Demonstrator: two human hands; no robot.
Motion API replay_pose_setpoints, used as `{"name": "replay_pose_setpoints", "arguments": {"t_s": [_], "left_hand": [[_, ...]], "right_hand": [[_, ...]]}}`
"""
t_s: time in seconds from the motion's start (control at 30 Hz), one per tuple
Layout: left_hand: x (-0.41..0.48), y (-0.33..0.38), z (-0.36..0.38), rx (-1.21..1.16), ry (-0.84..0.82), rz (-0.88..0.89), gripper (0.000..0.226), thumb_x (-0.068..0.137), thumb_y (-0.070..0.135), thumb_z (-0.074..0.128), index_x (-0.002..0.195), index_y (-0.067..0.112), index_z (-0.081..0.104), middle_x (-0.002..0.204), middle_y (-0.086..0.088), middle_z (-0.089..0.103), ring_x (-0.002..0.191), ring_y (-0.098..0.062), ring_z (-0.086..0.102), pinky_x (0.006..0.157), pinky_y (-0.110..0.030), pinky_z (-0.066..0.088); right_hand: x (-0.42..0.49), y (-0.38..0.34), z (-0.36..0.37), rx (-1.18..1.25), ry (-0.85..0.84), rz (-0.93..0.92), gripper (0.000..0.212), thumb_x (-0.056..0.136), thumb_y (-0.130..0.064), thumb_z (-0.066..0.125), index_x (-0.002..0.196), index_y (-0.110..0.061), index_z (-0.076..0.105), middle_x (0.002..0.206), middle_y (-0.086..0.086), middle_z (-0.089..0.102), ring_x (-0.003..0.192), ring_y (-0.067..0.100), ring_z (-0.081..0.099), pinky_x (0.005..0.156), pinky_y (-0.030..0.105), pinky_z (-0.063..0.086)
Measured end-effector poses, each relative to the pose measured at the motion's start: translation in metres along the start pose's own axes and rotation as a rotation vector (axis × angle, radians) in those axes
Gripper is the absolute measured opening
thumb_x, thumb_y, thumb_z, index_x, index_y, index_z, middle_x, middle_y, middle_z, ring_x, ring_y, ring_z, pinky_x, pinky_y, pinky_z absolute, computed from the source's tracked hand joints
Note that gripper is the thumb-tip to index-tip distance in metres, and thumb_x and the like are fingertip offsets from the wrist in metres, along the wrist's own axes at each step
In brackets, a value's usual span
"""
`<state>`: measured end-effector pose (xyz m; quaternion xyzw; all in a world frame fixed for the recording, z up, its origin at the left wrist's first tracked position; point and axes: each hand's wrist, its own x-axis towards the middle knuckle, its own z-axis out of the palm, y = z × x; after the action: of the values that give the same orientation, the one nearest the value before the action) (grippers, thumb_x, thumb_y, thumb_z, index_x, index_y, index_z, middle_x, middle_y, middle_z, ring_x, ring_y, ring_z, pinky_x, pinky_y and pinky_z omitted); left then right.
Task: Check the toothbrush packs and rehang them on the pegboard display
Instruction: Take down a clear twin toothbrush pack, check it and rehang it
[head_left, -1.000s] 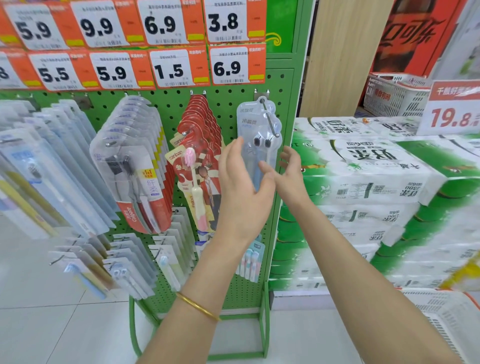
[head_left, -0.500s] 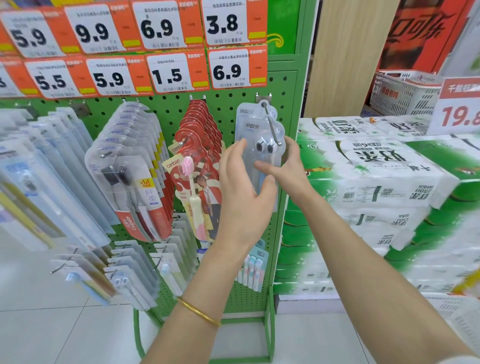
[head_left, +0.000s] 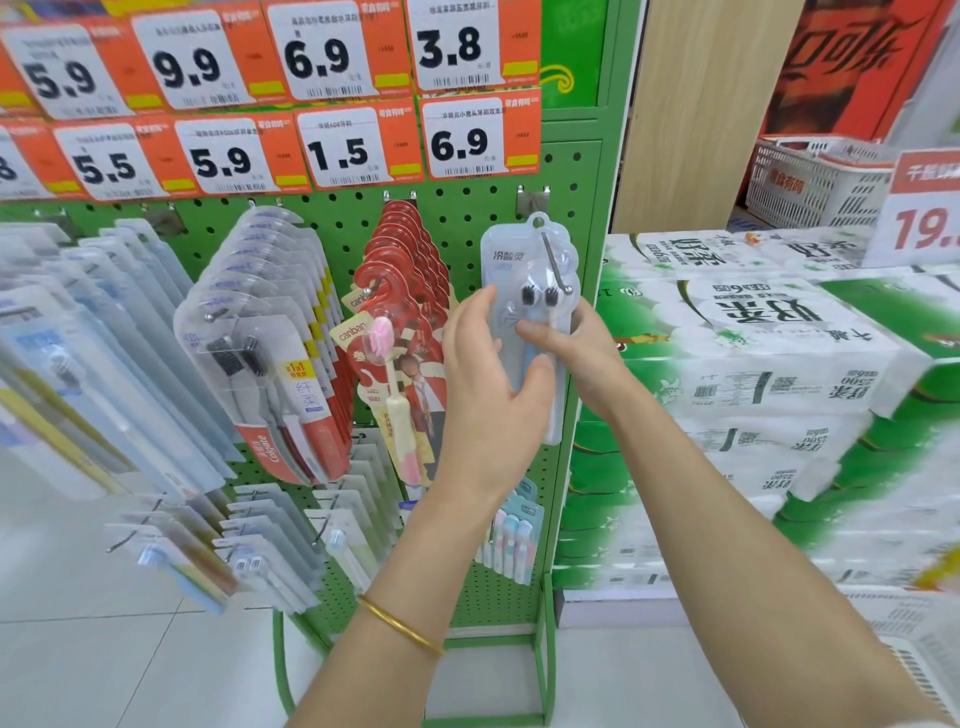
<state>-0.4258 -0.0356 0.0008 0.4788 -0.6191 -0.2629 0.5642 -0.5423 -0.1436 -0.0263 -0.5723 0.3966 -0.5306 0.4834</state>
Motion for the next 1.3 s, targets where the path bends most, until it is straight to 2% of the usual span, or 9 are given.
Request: {"name": "replay_pose_setpoints", "arguments": {"t_s": [0.1, 0.33, 0.5, 0.57, 0.67, 0.8, 1.0, 1.17, 1.3], "left_hand": [[0.000, 0.000, 0.001, -0.010, 0.000, 0.009, 0.066, 0.086, 0.027, 0.051, 0.146, 0.021, 0.023, 0.146, 0.009, 0.025, 0.140, -0.009, 0.026, 0.114, -0.041, 0.031], [-0.008, 0.006, 0.001, -0.078, 0.091, 0.087, 0.053, 0.091, 0.006, 0.052, 0.139, 0.015, 0.032, 0.141, 0.001, 0.033, 0.132, -0.003, 0.035, 0.111, -0.034, 0.036], [-0.013, 0.012, 0.000, -0.100, 0.187, 0.156, 0.049, 0.086, 0.005, 0.049, 0.134, 0.011, 0.038, 0.133, -0.002, 0.038, 0.123, -0.006, 0.044, 0.104, -0.030, 0.043], [-0.015, 0.013, -0.001, -0.086, 0.220, 0.184, 0.048, 0.085, 0.004, 0.049, 0.132, 0.009, 0.040, 0.131, -0.004, 0.040, 0.119, -0.007, 0.047, 0.100, -0.026, 0.044], [-0.016, 0.014, -0.002, -0.073, 0.261, 0.214, 0.046, 0.083, 0.002, 0.049, 0.128, 0.008, 0.043, 0.127, -0.005, 0.042, 0.114, -0.006, 0.048, 0.092, -0.020, 0.045], [-0.020, 0.017, -0.004, -0.050, 0.293, 0.218, 0.045, 0.081, 0.002, 0.049, 0.126, 0.007, 0.045, 0.124, -0.005, 0.043, 0.106, 0.001, 0.047, 0.084, -0.015, 0.043], [-0.025, 0.022, -0.006, -0.045, 0.294, 0.214, 0.045, 0.081, 0.007, 0.048, 0.125, 0.010, 0.046, 0.126, -0.006, 0.044, 0.108, 0.000, 0.045, 0.086, -0.019, 0.044], [-0.026, 0.019, -0.008, -0.037, 0.278, 0.189, 0.043, 0.082, 0.012, 0.049, 0.125, 0.013, 0.045, 0.125, 0.000, 0.042, 0.115, -0.008, 0.045, 0.097, -0.039, 0.043], [-0.027, 0.019, -0.009, -0.058, 0.260, 0.175, 0.038, 0.085, 0.016, 0.048, 0.123, 0.021, 0.043, 0.122, 0.006, 0.041, 0.117, -0.013, 0.047, 0.100, -0.041, 0.042]], "right_hand": [[-0.008, -0.001, 0.001, 0.007, -0.008, -0.022, 0.049, 0.062, -0.028, 0.082, 0.107, -0.021, 0.062, 0.110, 0.004, 0.070, 0.103, 0.024, 0.066, 0.097, 0.046, 0.049], [-0.037, -0.006, 0.001, 0.031, -0.026, -0.080, 0.056, 0.060, -0.032, 0.081, 0.110, -0.017, 0.061, 0.110, 0.007, 0.069, 0.102, 0.026, 0.066, 0.092, 0.045, 0.052], [-0.058, -0.008, -0.002, 0.051, -0.042, -0.103, 0.044, 0.071, -0.013, 0.076, 0.112, -0.010, 0.061, 0.108, 0.007, 0.070, 0.100, 0.024, 0.067, 0.090, 0.041, 0.053], [-0.065, -0.009, -0.003, 0.060, -0.045, -0.105, 0.043, 0.070, -0.011, 0.076, 0.111, -0.010, 0.062, 0.107, 0.006, 0.071, 0.099, 0.023, 0.067, 0.086, 0.037, 0.054], [-0.076, -0.012, -0.004, 0.095, -0.061, -0.105, 0.045, 0.062, -0.020, 0.081, 0.103, -0.017, 0.063, 0.096, -0.003, 0.073, 0.090, 0.016, 0.069, 0.076, 0.027, 0.053], [-0.087, -0.017, -0.004, 0.141, -0.087, -0.106, 0.049, 0.054, -0.025, 0.078, 0.100, -0.017, 0.061, 0.090, -0.007, 0.073, 0.085, 0.010, 0.068, 0.072, 0.024, 0.053], [-0.098, -0.022, -0.002, 0.192, -0.100, -0.089, 0.050, 0.053, -0.026, 0.077, 0.098, -0.015, 0.061, 0.086, -0.007, 0.073, 0.080, 0.010, 0.069, 0.069, 0.024, 0.053], [-0.103, -0.023, -0.001, 0.219, -0.119, -0.078, 0.050, 0.054, -0.024, 0.077, 0.100, -0.012, 0.060, 0.088, -0.005, 0.074, 0.081, 0.012, 0.069, 0.071, 0.024, 0.053], [-0.107, -0.025, 0.001, 0.226, -0.115, -0.064, 0.069, 0.043, -0.035, 0.090, 0.101, -0.012, 0.061, 0.090, -0.003, 0.074, 0.083, 0.013, 0.069, 0.071, 0.025, 0.054]]}}
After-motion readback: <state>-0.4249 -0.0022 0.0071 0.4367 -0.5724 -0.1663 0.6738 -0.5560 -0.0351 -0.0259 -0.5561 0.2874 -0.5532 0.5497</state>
